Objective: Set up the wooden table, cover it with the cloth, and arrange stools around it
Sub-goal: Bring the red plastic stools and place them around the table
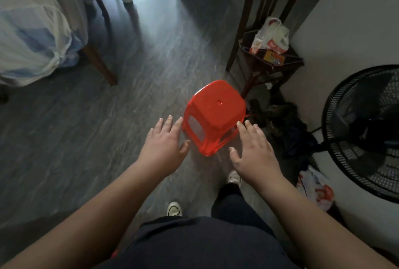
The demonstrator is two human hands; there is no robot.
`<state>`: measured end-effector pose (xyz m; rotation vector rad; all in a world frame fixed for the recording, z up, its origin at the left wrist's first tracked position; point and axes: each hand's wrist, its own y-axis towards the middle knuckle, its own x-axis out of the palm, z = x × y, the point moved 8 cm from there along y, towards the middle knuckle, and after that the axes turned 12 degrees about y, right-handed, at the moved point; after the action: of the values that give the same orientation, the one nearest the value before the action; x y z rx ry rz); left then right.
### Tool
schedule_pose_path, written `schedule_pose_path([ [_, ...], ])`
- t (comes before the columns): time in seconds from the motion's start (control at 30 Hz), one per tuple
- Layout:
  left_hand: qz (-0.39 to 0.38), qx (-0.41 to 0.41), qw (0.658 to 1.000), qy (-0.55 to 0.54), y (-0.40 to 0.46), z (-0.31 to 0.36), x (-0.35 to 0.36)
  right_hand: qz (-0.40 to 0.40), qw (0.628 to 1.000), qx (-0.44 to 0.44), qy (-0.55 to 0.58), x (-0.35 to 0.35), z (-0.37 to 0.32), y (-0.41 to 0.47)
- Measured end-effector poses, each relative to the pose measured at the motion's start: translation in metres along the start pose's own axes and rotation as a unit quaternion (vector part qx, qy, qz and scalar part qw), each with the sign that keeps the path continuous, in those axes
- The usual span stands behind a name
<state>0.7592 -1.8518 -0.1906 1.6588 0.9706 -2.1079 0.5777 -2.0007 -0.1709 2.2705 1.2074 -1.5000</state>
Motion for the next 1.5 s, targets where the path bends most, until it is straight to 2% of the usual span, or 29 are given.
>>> schedule_pose_path([
  [0.23, -0.028, -0.049, 0.998, 0.017, 0.113, 0.030, 0.024, -0.033, 0.999, -0.024, -0.015, -0.012, 0.046, 0.136],
  [0.47, -0.097, -0.110, 0.988, 0.039, 0.219, 0.072, 0.070, -0.146, 0.987, -0.043, -0.058, 0.000, 0.107, 0.287],
  [0.73, -0.149, -0.195, 0.966, -0.075, 0.326, 0.075, 0.180, -0.208, 0.975, -0.018, -0.077, 0.084, 0.186, 0.413],
  [0.93, -0.207, -0.292, 0.917, -0.178, 0.369, 0.061, 0.283, -0.226, 0.972, 0.000, -0.070, 0.161, 0.232, 0.478],
  [1.1, -0.192, -0.359, 0.863, -0.299, 0.388, 0.059, 0.332, -0.254, 0.963, 0.041, -0.075, 0.203, 0.258, 0.522],
  [1.2, -0.177, -0.375, 0.839, -0.353, 0.395, 0.070, 0.346, -0.254, 0.964, 0.064, -0.038, 0.214, 0.272, 0.530],
  [1.5, -0.143, -0.387, 0.844, -0.344, 0.386, 0.062, 0.351, -0.241, 0.969, 0.037, -0.037, 0.216, 0.258, 0.516],
])
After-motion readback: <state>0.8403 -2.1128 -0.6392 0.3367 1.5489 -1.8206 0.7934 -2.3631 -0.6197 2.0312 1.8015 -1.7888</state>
